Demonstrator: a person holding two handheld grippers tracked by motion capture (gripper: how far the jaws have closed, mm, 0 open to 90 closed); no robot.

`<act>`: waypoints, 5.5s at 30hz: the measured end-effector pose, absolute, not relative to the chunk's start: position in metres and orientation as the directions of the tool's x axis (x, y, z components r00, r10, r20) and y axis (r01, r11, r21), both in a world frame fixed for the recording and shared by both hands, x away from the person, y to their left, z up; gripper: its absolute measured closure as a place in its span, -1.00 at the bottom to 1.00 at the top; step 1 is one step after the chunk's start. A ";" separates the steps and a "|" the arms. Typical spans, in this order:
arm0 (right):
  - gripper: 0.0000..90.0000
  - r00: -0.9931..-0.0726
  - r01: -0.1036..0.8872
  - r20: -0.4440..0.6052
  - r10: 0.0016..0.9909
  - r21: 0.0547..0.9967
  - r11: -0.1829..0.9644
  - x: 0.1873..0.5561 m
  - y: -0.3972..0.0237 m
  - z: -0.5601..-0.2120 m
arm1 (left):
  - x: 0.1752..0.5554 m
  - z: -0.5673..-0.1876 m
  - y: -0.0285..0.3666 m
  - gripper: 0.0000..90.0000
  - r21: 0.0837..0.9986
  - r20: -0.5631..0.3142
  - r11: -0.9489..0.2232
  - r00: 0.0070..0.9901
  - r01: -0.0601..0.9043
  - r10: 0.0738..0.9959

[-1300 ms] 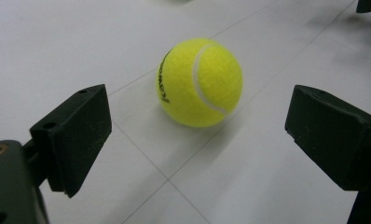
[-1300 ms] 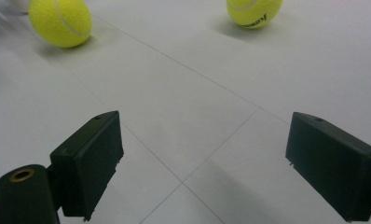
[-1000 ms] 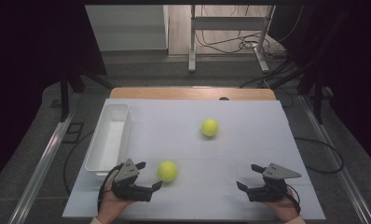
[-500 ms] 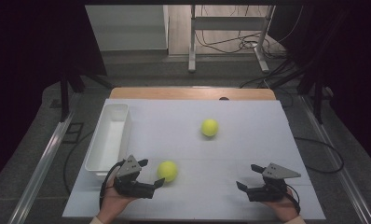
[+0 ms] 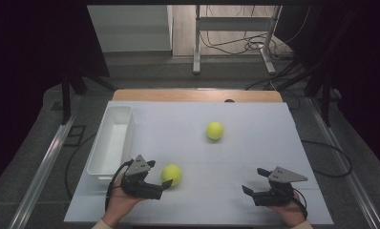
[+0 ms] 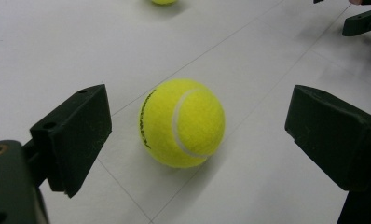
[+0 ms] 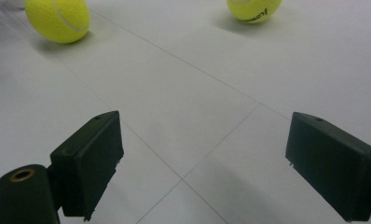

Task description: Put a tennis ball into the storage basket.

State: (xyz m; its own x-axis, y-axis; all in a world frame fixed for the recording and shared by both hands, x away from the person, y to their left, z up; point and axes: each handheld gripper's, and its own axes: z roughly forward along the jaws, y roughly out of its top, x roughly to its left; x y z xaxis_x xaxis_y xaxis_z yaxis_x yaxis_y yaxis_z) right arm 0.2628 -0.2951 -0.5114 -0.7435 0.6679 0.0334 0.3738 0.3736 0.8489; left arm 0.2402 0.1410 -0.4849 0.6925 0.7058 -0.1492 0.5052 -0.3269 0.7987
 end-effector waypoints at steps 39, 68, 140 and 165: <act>-0.75 -0.742 0.385 0.034 0.669 0.839 0.384 0.263 -0.296 -0.512 | 0.281 -0.511 0.108 -0.88 0.646 -0.142 -0.447 0.672 0.619 0.727; -0.74 -0.739 0.384 0.028 0.674 0.839 0.385 0.263 -0.297 -0.512 | 0.274 -0.500 0.113 -0.40 0.714 -0.143 -0.413 0.695 0.565 0.704; -0.74 -0.733 0.380 0.016 0.681 0.839 0.389 0.262 -0.298 -0.512 | 0.266 -0.431 0.157 -0.41 0.880 -0.170 -0.197 0.675 0.431 0.718; -0.74 -0.732 0.382 0.027 0.681 0.844 0.377 0.262 -0.298 -0.512 | 0.274 -0.426 0.168 -0.41 0.888 -0.178 -0.165 0.651 0.429 0.738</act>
State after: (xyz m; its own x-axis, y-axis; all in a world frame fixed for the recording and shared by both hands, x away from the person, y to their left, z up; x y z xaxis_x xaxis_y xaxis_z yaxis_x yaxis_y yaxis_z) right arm 0.2620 -0.2984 -0.5121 -0.7318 0.6810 0.0274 0.3822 0.3768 0.8438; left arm 0.2735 0.1684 -0.4261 0.6514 0.7376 -0.1775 0.4293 -0.1654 0.8879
